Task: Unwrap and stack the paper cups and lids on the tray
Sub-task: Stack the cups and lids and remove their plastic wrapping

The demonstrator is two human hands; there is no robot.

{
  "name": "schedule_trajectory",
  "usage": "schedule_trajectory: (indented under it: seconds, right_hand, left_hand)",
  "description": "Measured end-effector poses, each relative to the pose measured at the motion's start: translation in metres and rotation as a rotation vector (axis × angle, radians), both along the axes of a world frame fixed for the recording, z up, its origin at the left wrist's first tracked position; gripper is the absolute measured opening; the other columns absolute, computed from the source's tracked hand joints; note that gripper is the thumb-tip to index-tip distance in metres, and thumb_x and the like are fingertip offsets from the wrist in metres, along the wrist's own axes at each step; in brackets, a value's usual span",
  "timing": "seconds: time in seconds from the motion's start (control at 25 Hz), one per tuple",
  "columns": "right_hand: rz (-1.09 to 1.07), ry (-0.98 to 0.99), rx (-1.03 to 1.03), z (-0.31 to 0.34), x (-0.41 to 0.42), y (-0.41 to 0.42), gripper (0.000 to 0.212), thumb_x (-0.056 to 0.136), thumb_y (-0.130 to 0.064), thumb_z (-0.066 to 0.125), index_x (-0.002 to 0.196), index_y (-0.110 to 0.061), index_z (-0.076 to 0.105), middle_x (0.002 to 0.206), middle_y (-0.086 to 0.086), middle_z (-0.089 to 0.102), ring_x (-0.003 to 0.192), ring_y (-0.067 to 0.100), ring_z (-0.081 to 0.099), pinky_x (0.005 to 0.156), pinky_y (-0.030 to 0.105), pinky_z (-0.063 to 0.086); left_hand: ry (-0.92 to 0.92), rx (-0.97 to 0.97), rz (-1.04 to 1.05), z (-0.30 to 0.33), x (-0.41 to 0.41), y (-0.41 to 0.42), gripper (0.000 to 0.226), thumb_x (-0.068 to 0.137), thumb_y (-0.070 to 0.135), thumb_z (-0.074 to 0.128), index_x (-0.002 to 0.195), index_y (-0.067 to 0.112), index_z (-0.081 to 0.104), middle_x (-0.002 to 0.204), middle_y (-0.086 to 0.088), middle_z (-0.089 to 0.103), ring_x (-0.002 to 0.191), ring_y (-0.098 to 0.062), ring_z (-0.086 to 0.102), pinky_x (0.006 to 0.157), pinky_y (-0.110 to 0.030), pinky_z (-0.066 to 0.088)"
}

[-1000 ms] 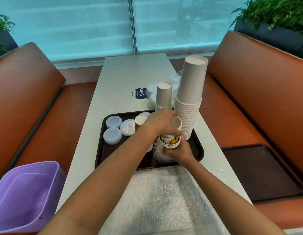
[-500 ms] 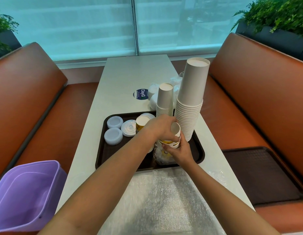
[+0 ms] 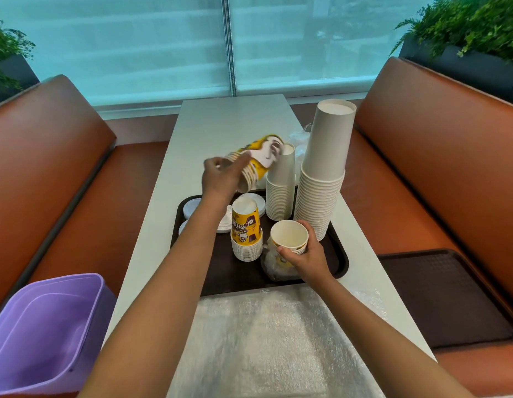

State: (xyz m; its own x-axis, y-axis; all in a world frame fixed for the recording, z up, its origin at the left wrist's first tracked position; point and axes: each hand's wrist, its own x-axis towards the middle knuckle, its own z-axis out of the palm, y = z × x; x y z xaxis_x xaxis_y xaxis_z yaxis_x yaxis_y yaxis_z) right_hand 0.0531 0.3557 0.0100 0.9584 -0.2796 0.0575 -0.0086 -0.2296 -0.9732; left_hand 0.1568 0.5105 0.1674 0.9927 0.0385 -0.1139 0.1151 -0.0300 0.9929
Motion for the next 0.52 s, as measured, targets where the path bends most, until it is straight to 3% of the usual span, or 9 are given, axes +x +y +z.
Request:
schedule_trajectory:
  seconds: [0.12, 0.2, 0.28, 0.36, 0.4, 0.52]
  right_hand:
    - [0.005, -0.004, -0.003, 0.001, -0.001, 0.000, 0.090, 0.052, -0.058, 0.069, 0.130, -0.028, 0.036, 0.126, 0.000, 0.052, 0.115, 0.015, 0.050, 0.092, 0.024, 0.046]
    - [0.007, -0.001, -0.003, 0.002, -0.001, 0.001, 0.093, 0.051, -0.058, 0.069, 0.131, -0.026, 0.036, 0.127, 0.001, 0.051, 0.116, 0.016, 0.049, 0.092, 0.025, 0.046]
    - [0.008, -0.004, -0.001, 0.002, -0.001, 0.002, 0.091, 0.050, -0.059, 0.069, 0.130, -0.028, 0.036, 0.127, 0.001, 0.051, 0.116, 0.016, 0.049, 0.093, 0.025, 0.046]
    - [0.009, -0.003, -0.002, 0.003, -0.001, 0.002, 0.093, 0.050, -0.059, 0.069, 0.131, -0.028, 0.035, 0.127, 0.001, 0.050, 0.117, 0.016, 0.048, 0.093, 0.026, 0.046]
    - [0.009, -0.001, 0.001, 0.003, 0.000, 0.002, 0.094, 0.050, -0.059, 0.068, 0.132, -0.027, 0.035, 0.128, 0.002, 0.050, 0.117, 0.016, 0.048, 0.094, 0.026, 0.046]
    - [0.004, 0.000, -0.002, 0.002, -0.001, 0.003, 0.093, 0.051, -0.059, 0.068, 0.131, -0.028, 0.034, 0.128, 0.001, 0.050, 0.117, 0.017, 0.048, 0.095, 0.027, 0.046]
  left_hand:
    - [0.213, -0.604, 0.048, -0.020, 0.004, 0.012, 0.050, 0.085, 0.041, 0.062, 0.125, 0.014, 0.050, 0.109, -0.008, 0.062, 0.094, -0.021, 0.060, 0.081, -0.035, 0.047]
    - [0.265, -0.793, 0.076, -0.031, 0.008, 0.019, 0.039, 0.090, 0.036, 0.057, 0.122, 0.014, 0.050, 0.101, -0.010, 0.060, 0.092, -0.023, 0.059, 0.088, -0.039, 0.042]
    - [0.249, -0.888, 0.049, -0.037, 0.007, 0.022, 0.035, 0.091, 0.032, 0.056, 0.120, 0.012, 0.052, 0.102, -0.012, 0.061, 0.093, -0.023, 0.059, 0.085, -0.040, 0.047]
    - [0.202, -0.847, 0.035, -0.044, 0.002, 0.019, 0.022, 0.092, 0.022, 0.056, 0.111, 0.012, 0.055, 0.102, -0.010, 0.063, 0.091, -0.021, 0.061, 0.080, -0.034, 0.051]
    - [0.143, -0.719, 0.043, -0.047, -0.001, 0.017, 0.022, 0.091, 0.017, 0.059, 0.112, 0.011, 0.054, 0.106, -0.009, 0.063, 0.093, -0.018, 0.061, 0.080, -0.029, 0.052]
    - [-0.206, -0.079, -0.031, -0.071, -0.009, 0.017, 0.060, 0.078, 0.006, 0.073, 0.128, 0.011, 0.042, 0.114, 0.003, 0.056, 0.097, -0.005, 0.057, 0.074, -0.011, 0.050]
